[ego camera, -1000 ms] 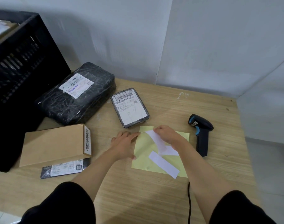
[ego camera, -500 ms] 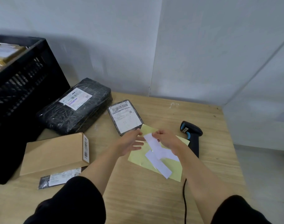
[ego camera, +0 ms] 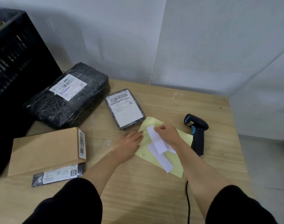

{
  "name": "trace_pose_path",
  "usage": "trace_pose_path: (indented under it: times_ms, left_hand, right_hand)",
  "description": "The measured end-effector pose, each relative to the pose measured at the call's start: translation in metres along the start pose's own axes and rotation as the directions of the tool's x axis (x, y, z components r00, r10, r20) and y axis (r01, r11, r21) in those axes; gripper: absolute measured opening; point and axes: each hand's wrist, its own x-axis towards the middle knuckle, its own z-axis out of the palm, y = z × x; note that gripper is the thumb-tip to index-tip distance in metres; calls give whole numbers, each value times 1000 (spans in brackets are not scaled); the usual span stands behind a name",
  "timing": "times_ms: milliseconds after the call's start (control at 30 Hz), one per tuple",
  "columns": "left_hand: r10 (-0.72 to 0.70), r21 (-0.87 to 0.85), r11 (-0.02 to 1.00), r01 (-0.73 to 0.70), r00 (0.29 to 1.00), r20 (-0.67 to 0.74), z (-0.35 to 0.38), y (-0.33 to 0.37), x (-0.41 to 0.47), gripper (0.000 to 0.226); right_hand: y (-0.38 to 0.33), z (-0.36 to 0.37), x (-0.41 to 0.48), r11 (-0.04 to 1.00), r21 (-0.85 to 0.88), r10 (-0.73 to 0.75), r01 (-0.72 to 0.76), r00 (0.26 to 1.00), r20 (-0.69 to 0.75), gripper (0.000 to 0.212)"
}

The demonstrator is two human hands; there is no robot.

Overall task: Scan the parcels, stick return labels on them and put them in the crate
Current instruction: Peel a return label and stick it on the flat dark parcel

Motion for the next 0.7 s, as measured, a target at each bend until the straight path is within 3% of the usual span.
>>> trace_pose_path:
  times_ms: [167, 333, 467, 600, 700]
  left_hand:
    - [219, 150, 970, -193, 959, -181, 0, -4, -4, 39]
    - [133, 1, 991, -136, 966, -220, 2, -1, -8, 42]
    - [60, -133, 989, -68, 996, -64, 6, -6, -7, 39]
    - [44, -118, 992, -39, 998, 36, 10, -11, -5, 42]
    - [21, -148, 989, -13, 998, 54, 9, -10, -2, 40]
  right_hand:
    - [-7, 6, 8, 999, -43, -10, 10, 1000, 5, 42]
    - [-8, 7, 13, 997, -76, 16, -13, 999, 44, 38]
    - [-8, 4, 16, 999, -35, 26, -24, 998, 54, 39]
    - [-8, 1, 16, 1000, 24, 14, -15, 999, 48, 23]
    - [-9, -2, 14, 995, 91, -44, 44, 999, -9, 32]
